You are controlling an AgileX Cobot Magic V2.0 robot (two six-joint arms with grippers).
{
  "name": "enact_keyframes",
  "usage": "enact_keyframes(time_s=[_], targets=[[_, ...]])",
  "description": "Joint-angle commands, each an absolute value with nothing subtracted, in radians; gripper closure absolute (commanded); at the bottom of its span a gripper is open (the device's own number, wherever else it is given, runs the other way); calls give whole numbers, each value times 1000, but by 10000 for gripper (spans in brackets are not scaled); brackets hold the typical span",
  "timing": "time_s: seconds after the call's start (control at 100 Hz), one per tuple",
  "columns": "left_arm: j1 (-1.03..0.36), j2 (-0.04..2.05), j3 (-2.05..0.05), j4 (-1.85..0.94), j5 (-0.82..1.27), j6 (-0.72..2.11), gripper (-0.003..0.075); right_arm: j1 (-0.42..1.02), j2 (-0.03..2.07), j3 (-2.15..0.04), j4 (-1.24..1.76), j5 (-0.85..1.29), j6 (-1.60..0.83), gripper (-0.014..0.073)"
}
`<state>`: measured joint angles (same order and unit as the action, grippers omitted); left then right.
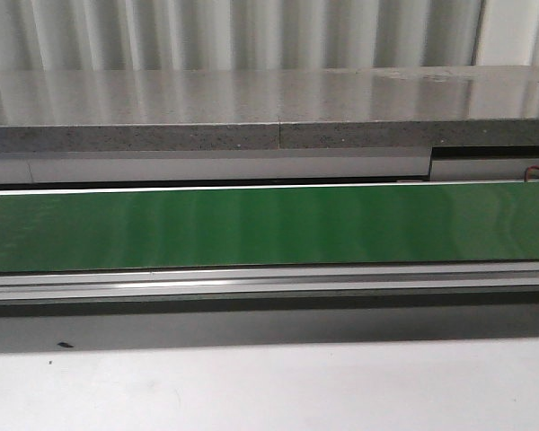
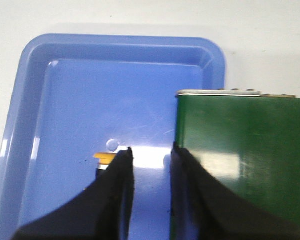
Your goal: Move button from right to left
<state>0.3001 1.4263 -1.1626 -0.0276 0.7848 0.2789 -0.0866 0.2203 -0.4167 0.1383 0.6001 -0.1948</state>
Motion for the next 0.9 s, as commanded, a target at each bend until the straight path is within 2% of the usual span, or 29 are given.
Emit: enact_keyframes(time_s=[0.0, 0.03, 0.43, 0.89], targets=[[262, 1327, -1151, -54, 727, 257, 710, -84, 229, -441, 144, 527, -203, 662], [247, 1297, -1129, -60, 717, 257, 743, -84, 229, -441, 144, 527, -203, 662], [186, 919, -807, -234, 584, 261, 741, -84, 229, -441, 144, 527, -203, 662], [143, 526, -590, -257, 494, 269, 741, -84, 229, -441, 144, 527, -203, 662]])
